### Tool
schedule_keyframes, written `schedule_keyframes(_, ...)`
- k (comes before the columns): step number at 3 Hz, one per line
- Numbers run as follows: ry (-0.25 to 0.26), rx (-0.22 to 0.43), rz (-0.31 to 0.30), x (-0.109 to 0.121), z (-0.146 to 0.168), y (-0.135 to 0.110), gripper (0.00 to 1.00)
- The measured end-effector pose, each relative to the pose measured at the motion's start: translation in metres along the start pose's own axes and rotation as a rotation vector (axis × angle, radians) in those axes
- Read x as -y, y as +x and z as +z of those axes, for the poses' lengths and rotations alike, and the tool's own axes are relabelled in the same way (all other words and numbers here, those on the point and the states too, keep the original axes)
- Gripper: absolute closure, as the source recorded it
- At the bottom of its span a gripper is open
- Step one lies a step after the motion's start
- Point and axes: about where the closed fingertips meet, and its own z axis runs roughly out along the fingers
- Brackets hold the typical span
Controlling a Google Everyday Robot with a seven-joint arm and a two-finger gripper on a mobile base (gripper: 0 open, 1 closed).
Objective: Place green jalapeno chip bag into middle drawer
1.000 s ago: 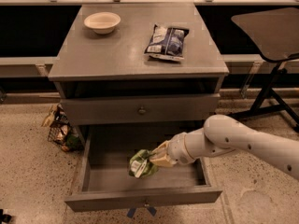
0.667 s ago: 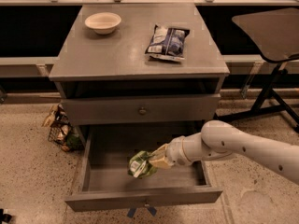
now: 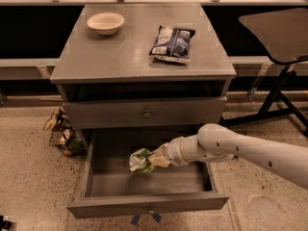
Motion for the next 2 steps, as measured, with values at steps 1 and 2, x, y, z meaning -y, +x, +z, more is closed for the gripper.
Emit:
schedule_keyframes(1,0.002,0.006,0.029,0.0038,0.0077,0.0003,0.12)
schedule_keyframes(2,-0.003,0.049,0.030,0.0009,-0.0003,-0.0039,0.12)
